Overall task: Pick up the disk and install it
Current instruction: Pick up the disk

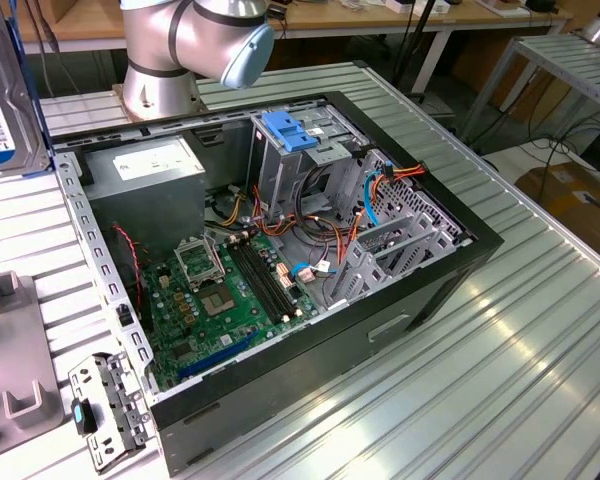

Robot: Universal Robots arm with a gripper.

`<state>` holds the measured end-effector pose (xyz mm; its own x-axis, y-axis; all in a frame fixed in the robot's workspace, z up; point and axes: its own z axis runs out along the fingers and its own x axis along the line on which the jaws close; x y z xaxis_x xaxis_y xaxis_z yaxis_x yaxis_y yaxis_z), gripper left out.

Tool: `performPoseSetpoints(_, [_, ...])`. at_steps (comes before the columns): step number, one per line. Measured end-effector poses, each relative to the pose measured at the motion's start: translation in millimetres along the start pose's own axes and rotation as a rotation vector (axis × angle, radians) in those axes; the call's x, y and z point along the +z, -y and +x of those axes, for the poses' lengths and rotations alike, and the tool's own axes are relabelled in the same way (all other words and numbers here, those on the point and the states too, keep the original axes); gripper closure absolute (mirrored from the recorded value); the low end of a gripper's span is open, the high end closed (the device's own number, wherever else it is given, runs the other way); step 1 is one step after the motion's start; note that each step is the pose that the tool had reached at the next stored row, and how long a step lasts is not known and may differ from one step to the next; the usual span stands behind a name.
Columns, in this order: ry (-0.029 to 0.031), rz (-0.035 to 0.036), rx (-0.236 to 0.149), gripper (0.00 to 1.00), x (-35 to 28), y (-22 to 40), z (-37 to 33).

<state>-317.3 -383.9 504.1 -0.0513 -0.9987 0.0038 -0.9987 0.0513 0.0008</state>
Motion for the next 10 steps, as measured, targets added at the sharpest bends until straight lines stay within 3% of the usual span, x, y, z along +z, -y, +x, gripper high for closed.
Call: performPoseSetpoints(10, [-0.0001, -0.0014, 0.000, 0.63, 0.0, 12.3, -0.2])
